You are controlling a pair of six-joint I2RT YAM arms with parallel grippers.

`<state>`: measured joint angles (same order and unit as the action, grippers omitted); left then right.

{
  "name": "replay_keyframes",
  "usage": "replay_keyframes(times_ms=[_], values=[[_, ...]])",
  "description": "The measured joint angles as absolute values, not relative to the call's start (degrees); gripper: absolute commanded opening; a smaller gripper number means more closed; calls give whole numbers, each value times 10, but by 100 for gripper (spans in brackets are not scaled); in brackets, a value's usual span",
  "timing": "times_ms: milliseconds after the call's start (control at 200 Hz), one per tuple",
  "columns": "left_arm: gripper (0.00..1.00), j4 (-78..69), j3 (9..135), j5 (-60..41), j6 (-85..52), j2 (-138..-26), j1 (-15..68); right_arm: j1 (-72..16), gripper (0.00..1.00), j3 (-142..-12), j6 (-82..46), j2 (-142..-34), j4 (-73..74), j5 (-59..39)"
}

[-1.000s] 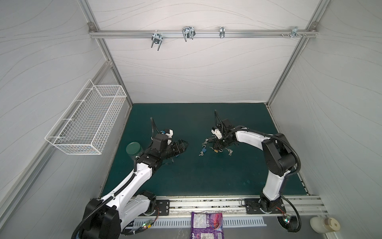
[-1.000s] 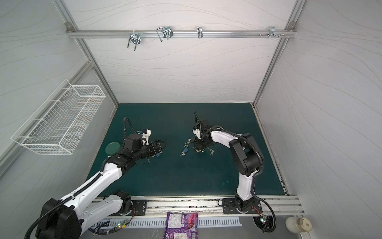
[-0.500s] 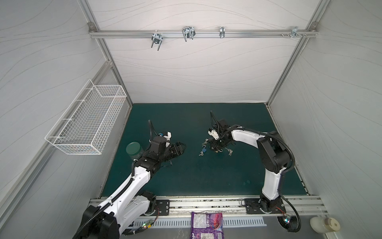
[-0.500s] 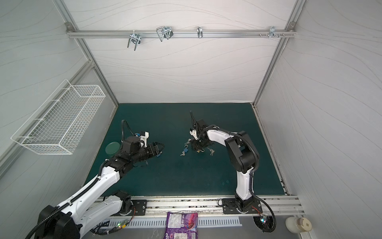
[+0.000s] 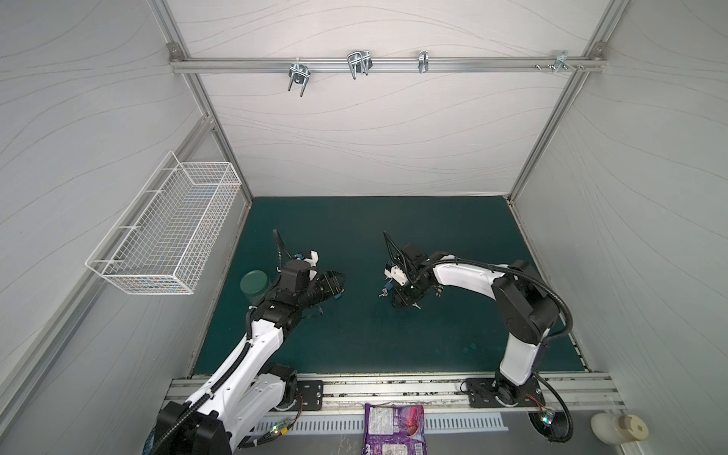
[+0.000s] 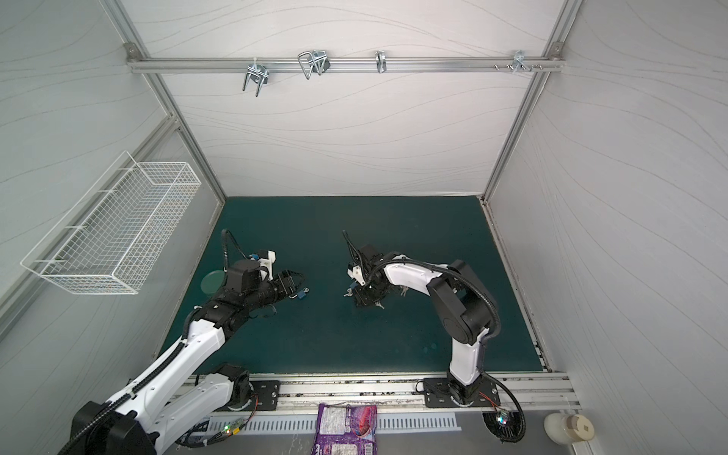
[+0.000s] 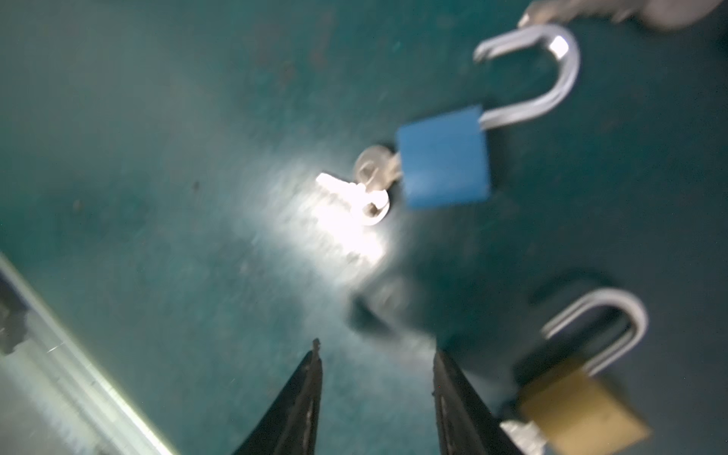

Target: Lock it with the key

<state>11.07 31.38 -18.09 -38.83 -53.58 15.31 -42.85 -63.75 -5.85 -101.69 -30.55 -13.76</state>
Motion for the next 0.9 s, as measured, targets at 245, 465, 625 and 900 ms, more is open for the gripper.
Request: replay_keyframes(times_ms=[245, 465, 625, 900], values=[[61, 113, 381, -145, -346, -639, 221, -365, 51, -625, -162, -918, -238, -47], [61, 48, 442, -124, -340, -755, 255, -355, 47, -715, -229, -983, -259, 47], [61, 27, 464, -113, -331, -812, 256, -365, 57, -758, -307, -1018, -290, 96], [61, -8, 481, -95, -317, -826, 230, -404, 58, -869, -487, -1107, -380, 162]])
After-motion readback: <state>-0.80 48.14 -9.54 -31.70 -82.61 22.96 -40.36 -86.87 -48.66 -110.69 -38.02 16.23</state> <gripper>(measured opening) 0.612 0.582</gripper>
